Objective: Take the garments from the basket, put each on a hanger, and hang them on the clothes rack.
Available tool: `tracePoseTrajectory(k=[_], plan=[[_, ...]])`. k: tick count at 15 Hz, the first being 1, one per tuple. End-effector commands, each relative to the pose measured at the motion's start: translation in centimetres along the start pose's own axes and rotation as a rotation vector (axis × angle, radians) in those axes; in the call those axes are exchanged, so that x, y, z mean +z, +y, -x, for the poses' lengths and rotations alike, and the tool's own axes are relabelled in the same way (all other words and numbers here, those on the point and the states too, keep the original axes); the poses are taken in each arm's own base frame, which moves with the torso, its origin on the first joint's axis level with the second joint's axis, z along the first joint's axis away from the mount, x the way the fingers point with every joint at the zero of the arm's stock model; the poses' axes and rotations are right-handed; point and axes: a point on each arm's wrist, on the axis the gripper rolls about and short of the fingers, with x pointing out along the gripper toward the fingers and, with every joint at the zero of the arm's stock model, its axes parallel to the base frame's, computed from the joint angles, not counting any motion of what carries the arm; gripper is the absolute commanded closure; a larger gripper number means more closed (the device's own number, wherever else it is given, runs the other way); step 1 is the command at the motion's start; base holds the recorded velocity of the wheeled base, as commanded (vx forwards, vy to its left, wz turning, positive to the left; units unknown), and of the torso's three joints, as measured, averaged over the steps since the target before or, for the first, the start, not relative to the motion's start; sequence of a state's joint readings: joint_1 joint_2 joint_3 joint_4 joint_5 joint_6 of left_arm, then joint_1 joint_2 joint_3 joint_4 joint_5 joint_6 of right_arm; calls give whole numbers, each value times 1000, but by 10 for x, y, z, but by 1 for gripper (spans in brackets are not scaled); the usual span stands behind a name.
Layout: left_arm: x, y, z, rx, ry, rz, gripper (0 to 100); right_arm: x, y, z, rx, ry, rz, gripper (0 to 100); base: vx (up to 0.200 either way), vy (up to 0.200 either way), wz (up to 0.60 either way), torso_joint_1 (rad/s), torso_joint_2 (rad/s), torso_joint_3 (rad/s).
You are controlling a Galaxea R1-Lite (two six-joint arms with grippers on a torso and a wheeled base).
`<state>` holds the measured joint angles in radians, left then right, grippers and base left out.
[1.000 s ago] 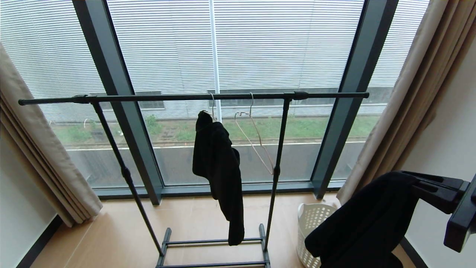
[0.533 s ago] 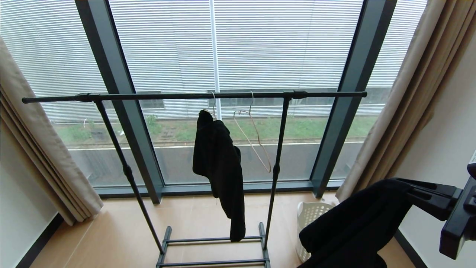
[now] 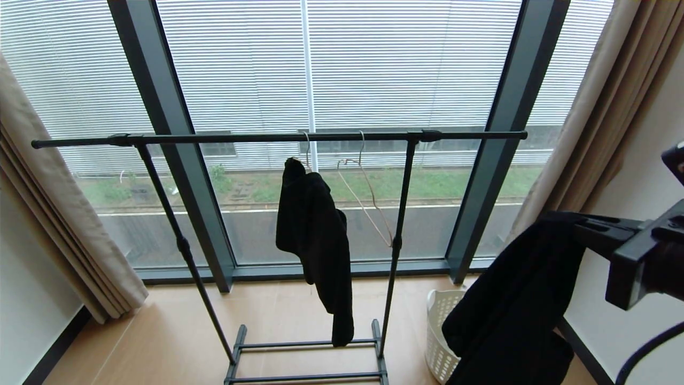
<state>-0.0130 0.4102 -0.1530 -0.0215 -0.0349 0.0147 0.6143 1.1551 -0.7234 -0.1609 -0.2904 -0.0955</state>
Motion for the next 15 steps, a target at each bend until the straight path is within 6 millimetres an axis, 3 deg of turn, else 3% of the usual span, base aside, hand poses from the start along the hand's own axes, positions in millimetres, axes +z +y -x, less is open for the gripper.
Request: tracePoseTrajectory(k=[1, 3, 5, 8, 10, 15], plan=[[63, -2, -65, -51, 206, 14, 0, 12, 15, -34, -26, 46, -27, 100, 0, 0, 0, 0, 0, 0], [101, -27, -108, -136, 254, 118, 0, 28, 27, -62, -84, 50, -79, 100, 0, 0, 0, 0, 0, 0], [109, -59, -143, -161, 306, 81, 0, 35, 32, -80, -95, 53, -103, 100, 0, 0, 0, 0, 0, 0], [118, -116, -174, -331, 291, 63, 0, 40, 46, -99, -72, 54, -99, 100, 0, 0, 0, 0, 0, 0], [119, -142, -189, -400, 288, 48, 0, 44, 51, -109, -69, 50, -108, 100, 0, 0, 0, 0, 0, 0], [122, -187, -203, -602, 277, 41, 0, 50, 73, -123, -42, 43, -95, 100, 0, 0, 0, 0, 0, 0]])
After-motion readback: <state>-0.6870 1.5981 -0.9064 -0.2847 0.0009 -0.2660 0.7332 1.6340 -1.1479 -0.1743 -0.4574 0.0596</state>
